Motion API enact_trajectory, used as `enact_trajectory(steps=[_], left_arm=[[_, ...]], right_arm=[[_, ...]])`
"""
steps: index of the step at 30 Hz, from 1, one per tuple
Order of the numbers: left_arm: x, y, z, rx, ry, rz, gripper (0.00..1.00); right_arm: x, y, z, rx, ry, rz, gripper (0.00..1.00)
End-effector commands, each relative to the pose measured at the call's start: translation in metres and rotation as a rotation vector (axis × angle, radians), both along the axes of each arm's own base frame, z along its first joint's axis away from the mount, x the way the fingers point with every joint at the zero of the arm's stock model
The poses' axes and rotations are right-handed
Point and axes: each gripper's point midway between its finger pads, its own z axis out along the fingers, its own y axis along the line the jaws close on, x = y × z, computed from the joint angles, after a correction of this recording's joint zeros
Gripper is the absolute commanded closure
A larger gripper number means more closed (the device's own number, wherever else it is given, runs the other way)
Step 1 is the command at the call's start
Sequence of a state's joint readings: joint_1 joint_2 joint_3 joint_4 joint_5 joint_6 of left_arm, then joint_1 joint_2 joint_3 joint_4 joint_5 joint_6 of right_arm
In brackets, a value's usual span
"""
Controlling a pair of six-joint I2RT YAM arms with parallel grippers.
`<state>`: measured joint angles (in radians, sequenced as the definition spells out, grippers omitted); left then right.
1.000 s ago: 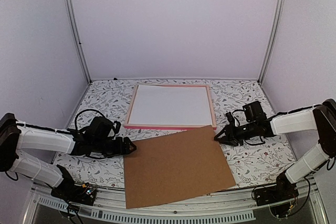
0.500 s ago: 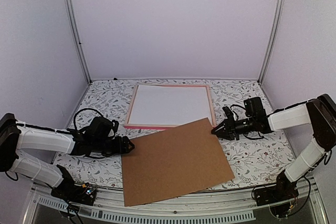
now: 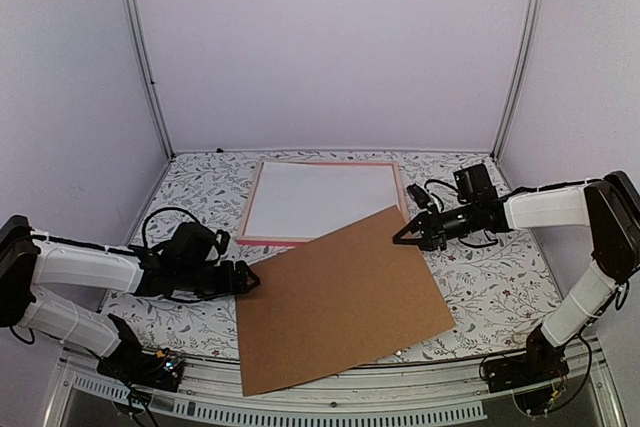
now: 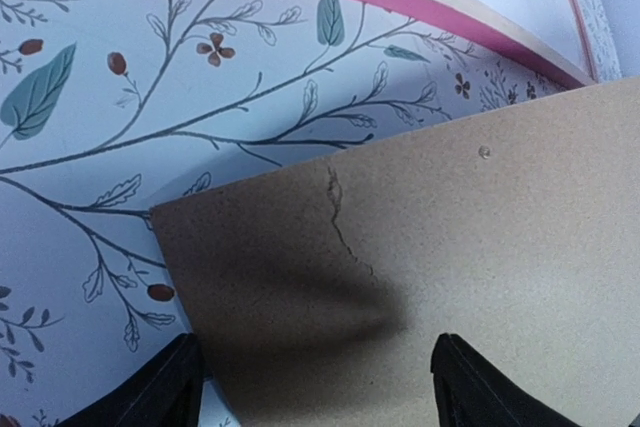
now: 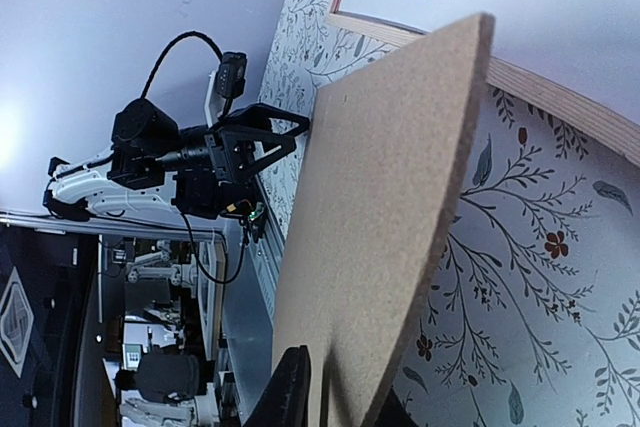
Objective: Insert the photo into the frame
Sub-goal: Pick up the backboard from the center of the board, then pass from the right arm to the left
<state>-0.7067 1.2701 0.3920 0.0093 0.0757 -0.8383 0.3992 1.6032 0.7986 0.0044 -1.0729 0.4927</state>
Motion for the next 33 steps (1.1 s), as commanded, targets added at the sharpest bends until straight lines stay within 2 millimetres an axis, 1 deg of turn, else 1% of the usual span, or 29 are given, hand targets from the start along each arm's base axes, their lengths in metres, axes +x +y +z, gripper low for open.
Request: enact_trajectory(steps=[1, 4, 5, 12, 13, 16, 19, 22, 24, 26, 28, 29, 33], left_arm=[[-0.009, -0.005, 0.003, 0.021, 0.014, -0.059, 0.17], [0.001, -0.002, 0.020, 0.056, -0.058, -0.069, 0.12], [0.005, -0.001, 0.028, 0.071, -0.095, -0.075, 0.10], [0.031, 0.007, 0.102, 0.117, -0.319, -0.095, 0.02], [0.035, 0.006, 0.119, 0.113, -0.358, -0.106, 0.01], [0.040, -0.004, 0.158, 0.088, -0.452, -0.178, 0.01], [0.039, -0.018, 0.198, 0.053, -0.534, -0.270, 0.01], [0.038, -0.027, 0.232, 0.051, -0.629, -0.353, 0.02], [0.039, -0.032, 0.247, 0.060, -0.668, -0.407, 0.02], [0.039, -0.042, 0.255, 0.069, -0.672, -0.477, 0.03], [0.040, -0.051, 0.258, 0.074, -0.662, -0.536, 0.04], [0.042, -0.054, 0.263, 0.075, -0.667, -0.557, 0.04], [0.052, -0.065, 0.265, 0.093, -0.669, -0.611, 0.05]], right_arm=[[0.007, 0.001, 0.007, -0.048, -0.068, 0.026, 0.91], [0.014, 0.000, 0.017, -0.053, -0.118, 0.022, 0.99], [0.017, -0.001, 0.022, -0.049, -0.135, 0.019, 1.00], [0.032, 0.002, 0.062, -0.013, -0.250, 0.038, 1.00], [0.034, 0.004, 0.070, -0.005, -0.278, 0.046, 1.00], [0.038, 0.007, 0.088, 0.019, -0.356, 0.069, 1.00], [0.042, 0.010, 0.105, 0.041, -0.422, 0.091, 1.00], [0.046, 0.012, 0.119, 0.058, -0.482, 0.115, 1.00], [0.046, 0.014, 0.130, 0.079, -0.517, 0.138, 1.00], [0.046, 0.016, 0.140, 0.096, -0.551, 0.158, 1.00], [0.043, 0.017, 0.149, 0.116, -0.570, 0.181, 1.00], [0.042, 0.017, 0.153, 0.126, -0.587, 0.194, 1.00], [0.035, 0.017, 0.167, 0.160, -0.638, 0.241, 1.00]])
